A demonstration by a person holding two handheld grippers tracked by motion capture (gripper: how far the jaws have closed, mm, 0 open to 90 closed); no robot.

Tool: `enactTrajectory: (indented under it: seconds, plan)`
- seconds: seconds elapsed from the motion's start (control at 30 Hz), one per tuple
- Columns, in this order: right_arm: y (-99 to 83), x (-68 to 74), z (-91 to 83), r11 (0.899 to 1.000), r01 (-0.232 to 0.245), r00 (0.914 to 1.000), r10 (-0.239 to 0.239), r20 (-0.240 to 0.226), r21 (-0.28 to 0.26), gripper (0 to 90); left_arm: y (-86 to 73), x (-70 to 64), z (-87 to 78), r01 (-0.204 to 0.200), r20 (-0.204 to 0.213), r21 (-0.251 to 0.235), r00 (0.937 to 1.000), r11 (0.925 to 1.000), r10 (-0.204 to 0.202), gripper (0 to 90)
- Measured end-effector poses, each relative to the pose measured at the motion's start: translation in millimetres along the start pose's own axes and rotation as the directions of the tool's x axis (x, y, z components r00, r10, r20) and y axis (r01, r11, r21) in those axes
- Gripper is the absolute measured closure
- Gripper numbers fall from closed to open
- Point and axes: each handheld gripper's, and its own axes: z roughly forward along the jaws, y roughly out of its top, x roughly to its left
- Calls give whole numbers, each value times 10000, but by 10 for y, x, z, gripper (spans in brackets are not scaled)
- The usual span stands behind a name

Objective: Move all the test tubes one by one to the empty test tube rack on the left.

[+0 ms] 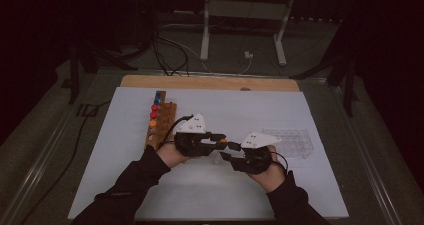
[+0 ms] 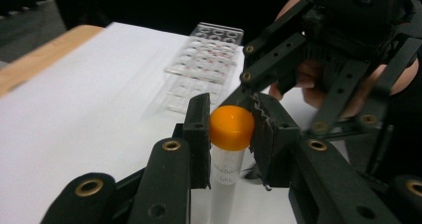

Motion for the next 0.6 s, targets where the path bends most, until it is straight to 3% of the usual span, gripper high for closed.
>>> enactTrajectory:
  seconds: [0.27, 0.4, 0.6]
  plan:
    - [-29, -78, -86, 9985, -384, 9975, 406, 574, -386, 149, 87, 124, -426, -56, -1113, -339, 9938, 9994, 18, 716]
    - [-37, -114, -129, 9976, -438, 9985, 455, 301, -541, 20, 84, 176, -666, -63, -1725, -451, 9850, 9990, -15, 716]
    - [-39, -129, -153, 9967, -499, 9984, 513, 215, -636, 0, 39, 232, -1005, 42, -2513, -822, 9676, 9966, -248, 717]
